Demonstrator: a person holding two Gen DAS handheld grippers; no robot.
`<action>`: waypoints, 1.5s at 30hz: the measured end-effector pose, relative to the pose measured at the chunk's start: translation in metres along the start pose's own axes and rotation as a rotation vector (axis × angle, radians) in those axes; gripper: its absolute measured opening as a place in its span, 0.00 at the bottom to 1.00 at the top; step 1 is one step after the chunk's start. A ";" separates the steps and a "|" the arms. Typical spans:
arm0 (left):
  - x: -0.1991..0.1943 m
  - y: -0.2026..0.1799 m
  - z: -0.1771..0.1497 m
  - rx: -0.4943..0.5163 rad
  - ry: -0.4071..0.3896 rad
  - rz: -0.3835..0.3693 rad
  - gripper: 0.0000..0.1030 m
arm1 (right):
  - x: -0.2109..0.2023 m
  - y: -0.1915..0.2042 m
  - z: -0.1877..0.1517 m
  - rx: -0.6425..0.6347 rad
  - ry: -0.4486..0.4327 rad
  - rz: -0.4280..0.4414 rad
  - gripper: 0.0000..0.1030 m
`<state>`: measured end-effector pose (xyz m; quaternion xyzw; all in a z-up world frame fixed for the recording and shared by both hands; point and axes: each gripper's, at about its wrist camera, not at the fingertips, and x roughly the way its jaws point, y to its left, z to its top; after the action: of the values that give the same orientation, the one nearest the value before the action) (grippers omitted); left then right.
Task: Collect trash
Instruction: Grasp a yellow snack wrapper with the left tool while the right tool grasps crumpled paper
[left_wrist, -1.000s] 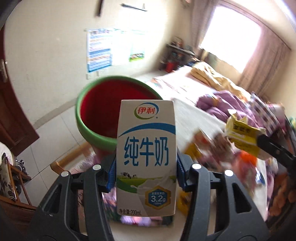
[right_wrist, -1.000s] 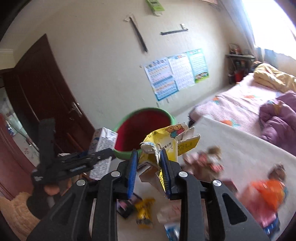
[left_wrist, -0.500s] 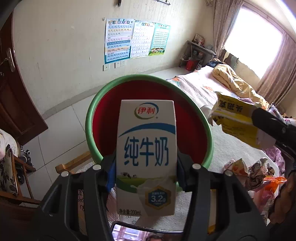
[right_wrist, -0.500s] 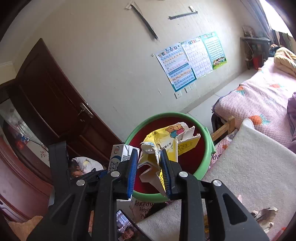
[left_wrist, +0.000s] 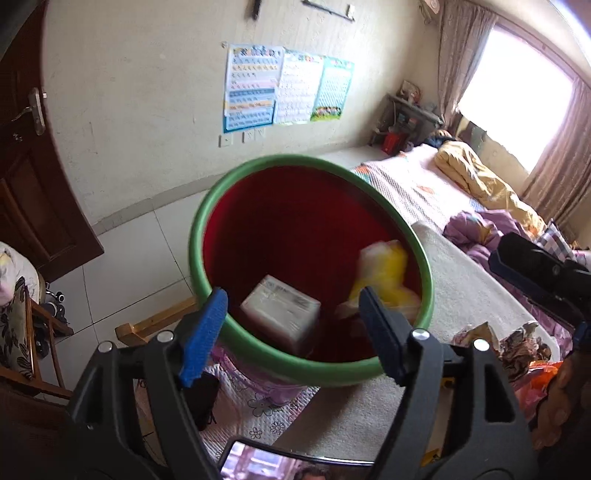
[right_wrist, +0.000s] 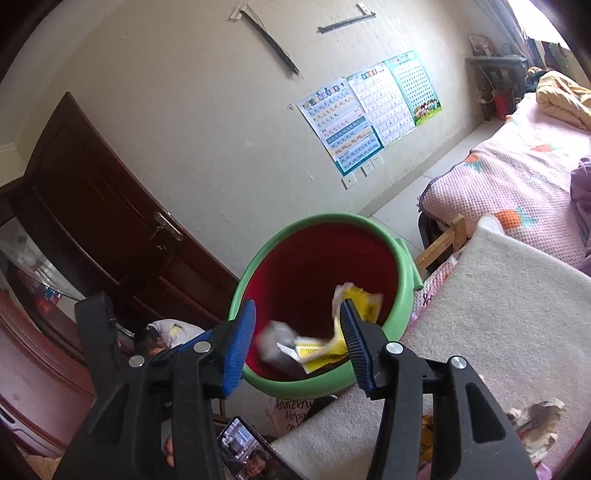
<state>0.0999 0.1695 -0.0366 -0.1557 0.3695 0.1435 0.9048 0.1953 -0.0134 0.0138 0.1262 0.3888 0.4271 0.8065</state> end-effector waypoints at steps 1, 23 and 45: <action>-0.006 0.001 -0.003 -0.009 -0.018 -0.002 0.72 | -0.008 0.001 -0.001 -0.005 -0.016 -0.001 0.47; -0.023 -0.098 -0.125 0.283 0.293 -0.272 0.62 | -0.126 -0.027 -0.114 0.079 -0.073 -0.265 0.53; -0.050 -0.107 -0.116 0.326 0.174 -0.283 0.15 | -0.121 -0.056 -0.084 -0.006 -0.049 -0.381 0.57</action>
<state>0.0332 0.0201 -0.0615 -0.0695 0.4390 -0.0606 0.8937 0.1263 -0.1532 -0.0094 0.0583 0.3844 0.2649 0.8824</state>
